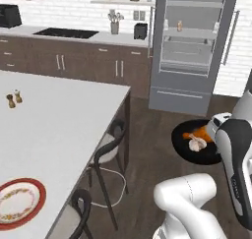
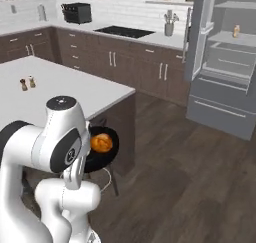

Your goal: Pick the chicken drumstick and garlic from their plates and place them in the bowl. Then put the bowl in the fridge.

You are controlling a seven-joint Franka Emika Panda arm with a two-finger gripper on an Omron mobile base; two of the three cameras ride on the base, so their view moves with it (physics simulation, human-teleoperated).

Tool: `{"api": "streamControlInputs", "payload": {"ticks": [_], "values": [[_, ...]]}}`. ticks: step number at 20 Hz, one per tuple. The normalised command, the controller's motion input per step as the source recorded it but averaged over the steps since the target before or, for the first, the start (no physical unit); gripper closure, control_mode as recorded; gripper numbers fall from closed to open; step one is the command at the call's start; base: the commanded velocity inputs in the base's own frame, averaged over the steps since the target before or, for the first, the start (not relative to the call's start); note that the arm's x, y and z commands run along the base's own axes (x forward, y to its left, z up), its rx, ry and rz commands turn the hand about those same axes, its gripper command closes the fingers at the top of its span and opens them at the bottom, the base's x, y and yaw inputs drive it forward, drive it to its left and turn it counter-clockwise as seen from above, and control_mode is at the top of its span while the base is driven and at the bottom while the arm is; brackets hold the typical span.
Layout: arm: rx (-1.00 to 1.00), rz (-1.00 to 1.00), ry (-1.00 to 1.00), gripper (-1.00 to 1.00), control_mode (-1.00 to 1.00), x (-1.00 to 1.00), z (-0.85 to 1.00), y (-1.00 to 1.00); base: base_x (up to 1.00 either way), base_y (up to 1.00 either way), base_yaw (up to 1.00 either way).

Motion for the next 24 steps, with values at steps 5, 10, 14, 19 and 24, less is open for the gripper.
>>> {"api": "streamControlInputs", "payload": {"ticks": [5, 10, 14, 19, 24], "values": [[0.00, 0.00, 0.00, 1.00, 1.00, 0.00, 0.00, 0.00, 0.66, -0.39, -0.56], [0.00, 0.00, 0.00, 1.00, 1.00, 0.00, 0.00, 0.00, 1.00, -0.03, -0.35], [0.00, 0.00, 0.00, 1.00, 1.00, 0.00, 0.00, 0.00, 1.00, 0.00, -0.15], [0.00, 0.00, 0.00, 1.00, 1.00, 0.00, 0.00, 0.00, 1.00, 0.00, -0.01], [0.00, 0.00, 0.00, 1.00, 1.00, 0.00, 0.00, 0.00, 1.00, 0.00, 0.00]]}}
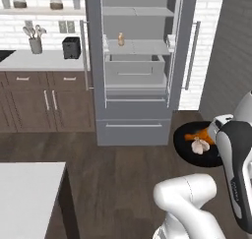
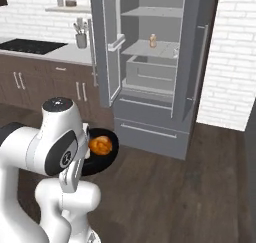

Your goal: Pick the chicken drumstick and garlic from their plates and place them in the bowl. Then put the bowl in the fridge.

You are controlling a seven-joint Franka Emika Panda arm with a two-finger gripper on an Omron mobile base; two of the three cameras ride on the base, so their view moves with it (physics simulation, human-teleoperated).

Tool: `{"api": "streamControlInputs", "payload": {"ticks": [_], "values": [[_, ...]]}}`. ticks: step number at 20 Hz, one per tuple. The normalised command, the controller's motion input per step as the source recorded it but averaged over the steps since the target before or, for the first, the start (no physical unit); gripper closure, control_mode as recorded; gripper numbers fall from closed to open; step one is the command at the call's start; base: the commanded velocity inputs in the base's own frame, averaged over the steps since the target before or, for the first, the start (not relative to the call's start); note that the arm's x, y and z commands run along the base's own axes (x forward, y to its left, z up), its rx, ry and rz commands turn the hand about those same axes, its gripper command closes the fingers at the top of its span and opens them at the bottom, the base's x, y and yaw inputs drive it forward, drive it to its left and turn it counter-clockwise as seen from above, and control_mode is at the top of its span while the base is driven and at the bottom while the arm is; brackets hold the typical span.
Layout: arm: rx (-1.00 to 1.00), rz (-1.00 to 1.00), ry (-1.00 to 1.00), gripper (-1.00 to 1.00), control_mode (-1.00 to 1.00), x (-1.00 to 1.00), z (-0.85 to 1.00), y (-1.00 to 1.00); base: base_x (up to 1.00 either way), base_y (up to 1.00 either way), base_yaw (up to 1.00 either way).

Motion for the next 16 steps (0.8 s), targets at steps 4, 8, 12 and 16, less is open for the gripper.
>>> {"api": "streamControlInputs", "payload": {"ticks": [4, 8, 12, 16], "values": [[0.00, 0.00, 0.00, 1.00, 1.00, 0.00, 0.00, 0.00, 1.00, 0.00, 0.00], [0.00, 0.00, 0.00, 1.00, 1.00, 0.00, 0.00, 0.00, 0.92, 0.09, 0.00], [0.00, 0.00, 0.00, 1.00, 1.00, 0.00, 0.00, 0.00, 0.71, 0.01, 0.00], [0.00, 0.00, 0.00, 1.00, 1.00, 0.00, 0.00, 0.00, 0.52, 0.15, -0.01]]}}
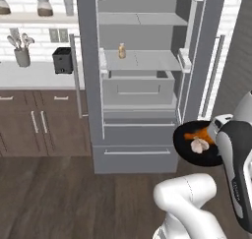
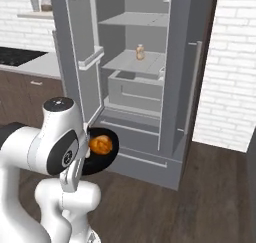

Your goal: Pick the chicken drumstick and garlic from their plates and place them in the bowl. Then put the bowl in the fridge.

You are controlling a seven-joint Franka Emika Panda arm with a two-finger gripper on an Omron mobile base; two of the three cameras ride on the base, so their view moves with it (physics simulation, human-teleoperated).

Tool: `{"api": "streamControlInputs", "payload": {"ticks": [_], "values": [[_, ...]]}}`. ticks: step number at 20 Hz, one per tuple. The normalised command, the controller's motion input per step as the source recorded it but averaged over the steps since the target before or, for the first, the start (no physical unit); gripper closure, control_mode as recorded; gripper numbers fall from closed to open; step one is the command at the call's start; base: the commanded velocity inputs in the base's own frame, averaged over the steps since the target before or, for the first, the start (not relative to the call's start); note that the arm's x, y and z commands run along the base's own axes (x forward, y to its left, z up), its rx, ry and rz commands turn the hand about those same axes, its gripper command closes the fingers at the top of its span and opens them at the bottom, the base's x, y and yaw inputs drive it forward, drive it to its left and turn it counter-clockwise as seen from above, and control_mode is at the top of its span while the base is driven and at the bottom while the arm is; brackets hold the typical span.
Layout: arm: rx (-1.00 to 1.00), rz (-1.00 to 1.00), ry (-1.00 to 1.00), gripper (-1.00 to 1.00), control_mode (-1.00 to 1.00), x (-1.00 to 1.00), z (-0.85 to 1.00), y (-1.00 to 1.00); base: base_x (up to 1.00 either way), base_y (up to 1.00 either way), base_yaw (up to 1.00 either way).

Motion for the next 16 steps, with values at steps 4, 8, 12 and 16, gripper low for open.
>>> {"api": "streamControlInputs", "payload": {"ticks": [4, 8, 12, 16], "values": [[0.00, 0.00, 0.00, 1.00, 1.00, 0.00, 0.00, 0.00, 0.34, 0.46, 0.00], [0.00, 0.00, 0.00, 1.00, 1.00, 0.00, 0.00, 0.00, 0.57, 0.42, -0.02], [0.00, 0.00, 0.00, 1.00, 1.00, 0.00, 0.00, 0.00, 0.53, 0.00, -0.07], [0.00, 0.00, 0.00, 1.00, 1.00, 0.00, 0.00, 0.00, 0.72, 0.02, -0.06]]}}
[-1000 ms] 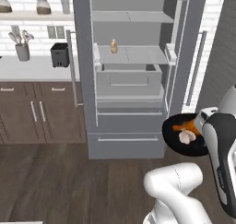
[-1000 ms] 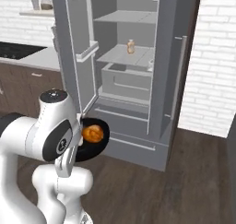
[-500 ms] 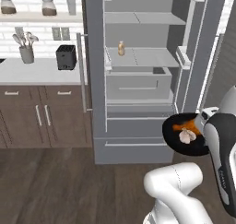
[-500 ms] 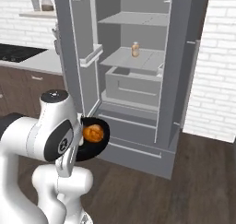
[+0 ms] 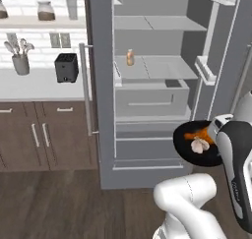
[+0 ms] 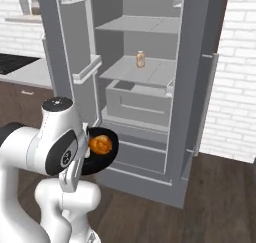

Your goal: Pick the chicken drumstick and garlic from their plates and place them in the bowl. Then put the bowl in the fridge.

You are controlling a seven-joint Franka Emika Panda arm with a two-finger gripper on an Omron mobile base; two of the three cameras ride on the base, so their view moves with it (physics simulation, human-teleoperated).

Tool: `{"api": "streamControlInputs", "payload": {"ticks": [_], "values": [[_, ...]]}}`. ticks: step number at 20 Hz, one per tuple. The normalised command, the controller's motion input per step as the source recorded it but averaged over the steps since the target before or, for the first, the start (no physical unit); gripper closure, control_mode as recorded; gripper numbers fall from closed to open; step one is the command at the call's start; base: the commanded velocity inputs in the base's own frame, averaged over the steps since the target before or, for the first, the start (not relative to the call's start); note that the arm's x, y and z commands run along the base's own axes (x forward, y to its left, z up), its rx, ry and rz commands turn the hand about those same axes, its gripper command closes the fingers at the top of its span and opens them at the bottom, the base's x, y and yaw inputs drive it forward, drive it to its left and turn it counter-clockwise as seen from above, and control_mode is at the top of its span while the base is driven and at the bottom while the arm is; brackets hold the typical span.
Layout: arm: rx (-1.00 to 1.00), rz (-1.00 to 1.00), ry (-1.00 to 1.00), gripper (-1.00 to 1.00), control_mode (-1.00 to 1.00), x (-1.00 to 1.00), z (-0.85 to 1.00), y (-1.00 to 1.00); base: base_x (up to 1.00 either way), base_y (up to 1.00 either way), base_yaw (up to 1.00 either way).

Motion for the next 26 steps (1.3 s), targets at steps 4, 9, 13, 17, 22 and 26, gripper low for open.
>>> {"api": "streamControlInputs", "payload": {"ticks": [4, 9, 13, 17, 22, 26], "values": [[0.00, 0.00, 0.00, 1.00, 1.00, 0.00, 0.00, 0.00, 0.77, 0.06, -0.04], [0.00, 0.00, 0.00, 1.00, 1.00, 0.00, 0.00, 0.00, 0.63, 0.00, -0.05], [0.00, 0.00, 0.00, 1.00, 1.00, 0.00, 0.00, 0.00, 0.58, 0.01, -0.05], [0.00, 0.00, 0.00, 1.00, 1.00, 0.00, 0.00, 0.00, 0.56, 0.00, -0.07], [0.00, 0.00, 0.00, 1.00, 1.00, 0.00, 0.00, 0.00, 0.57, 0.00, -0.05], [0.00, 0.00, 0.00, 1.00, 1.00, 0.00, 0.00, 0.00, 0.64, 0.00, -0.05]]}}
